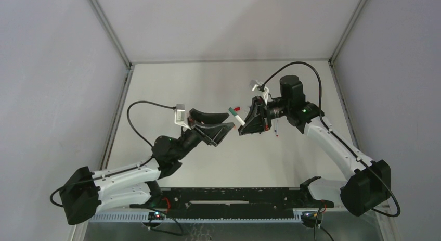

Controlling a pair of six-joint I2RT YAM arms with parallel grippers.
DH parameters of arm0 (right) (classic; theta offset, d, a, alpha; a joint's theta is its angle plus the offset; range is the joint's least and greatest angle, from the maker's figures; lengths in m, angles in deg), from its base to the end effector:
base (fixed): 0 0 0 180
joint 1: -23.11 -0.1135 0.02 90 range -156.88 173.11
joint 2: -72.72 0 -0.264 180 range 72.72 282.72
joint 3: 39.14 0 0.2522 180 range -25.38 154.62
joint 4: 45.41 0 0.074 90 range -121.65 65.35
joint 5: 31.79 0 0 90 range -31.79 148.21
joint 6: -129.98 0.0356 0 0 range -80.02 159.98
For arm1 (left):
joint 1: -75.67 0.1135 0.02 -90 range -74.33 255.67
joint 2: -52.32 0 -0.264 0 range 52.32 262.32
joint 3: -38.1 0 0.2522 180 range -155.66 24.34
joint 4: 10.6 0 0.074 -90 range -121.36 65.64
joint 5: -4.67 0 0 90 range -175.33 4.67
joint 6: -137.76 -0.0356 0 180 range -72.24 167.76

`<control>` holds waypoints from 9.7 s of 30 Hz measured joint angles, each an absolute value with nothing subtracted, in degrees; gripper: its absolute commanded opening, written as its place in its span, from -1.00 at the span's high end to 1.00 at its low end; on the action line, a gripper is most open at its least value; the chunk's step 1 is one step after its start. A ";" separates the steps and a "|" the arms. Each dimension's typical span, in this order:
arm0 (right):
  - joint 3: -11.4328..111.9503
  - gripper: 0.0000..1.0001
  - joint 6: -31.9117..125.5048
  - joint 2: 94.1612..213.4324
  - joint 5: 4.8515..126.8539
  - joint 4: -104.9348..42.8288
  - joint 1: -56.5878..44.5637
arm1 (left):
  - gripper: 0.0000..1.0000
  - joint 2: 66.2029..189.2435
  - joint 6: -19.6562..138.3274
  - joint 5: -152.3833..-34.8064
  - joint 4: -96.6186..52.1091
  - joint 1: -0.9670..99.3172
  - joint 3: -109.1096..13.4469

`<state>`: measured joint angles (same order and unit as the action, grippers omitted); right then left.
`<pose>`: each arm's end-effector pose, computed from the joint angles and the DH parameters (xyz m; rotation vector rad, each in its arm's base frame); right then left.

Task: Insert the pens into the pen caps
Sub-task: Press the pen cap onto the pen, then place the pen at the center of the board, then pick up the pen from the center of the board.

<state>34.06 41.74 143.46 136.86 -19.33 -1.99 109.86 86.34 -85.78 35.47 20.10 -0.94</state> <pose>0.2198 0.1415 0.3411 -1.2565 1.5051 1.6396 0.1211 -0.1772 0.3070 0.1866 1.1965 -1.4665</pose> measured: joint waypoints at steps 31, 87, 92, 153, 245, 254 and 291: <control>34.06 1.00 43.40 143.78 138.24 -20.58 -3.82 | -0.14 111.23 90.50 -94.61 33.31 27.86 -8.76; 38.89 1.00 52.91 145.34 140.21 -21.43 0.79 | 1.00 118.82 91.96 -86.48 21.29 23.14 -20.04; 39.44 1.00 53.92 145.36 141.87 -21.85 0.57 | 1.00 120.30 90.78 -86.94 24.31 22.22 -20.37; 43.38 1.00 30.75 147.78 130.83 -2.09 -2.01 | -0.20 119.69 98.06 -98.72 18.38 25.17 -16.74; 53.91 0.11 29.17 186.89 88.32 2.26 34.43 | -0.78 92.92 80.81 -79.42 4.79 28.96 6.67; 52.23 -0.04 23.99 172.37 100.87 3.77 37.38 | -0.79 92.37 81.10 -79.42 4.94 29.00 7.10; 34.44 -0.19 4.28 143.74 126.26 6.04 22.67 | 0.23 116.98 94.69 -71.73 -13.18 35.32 -9.29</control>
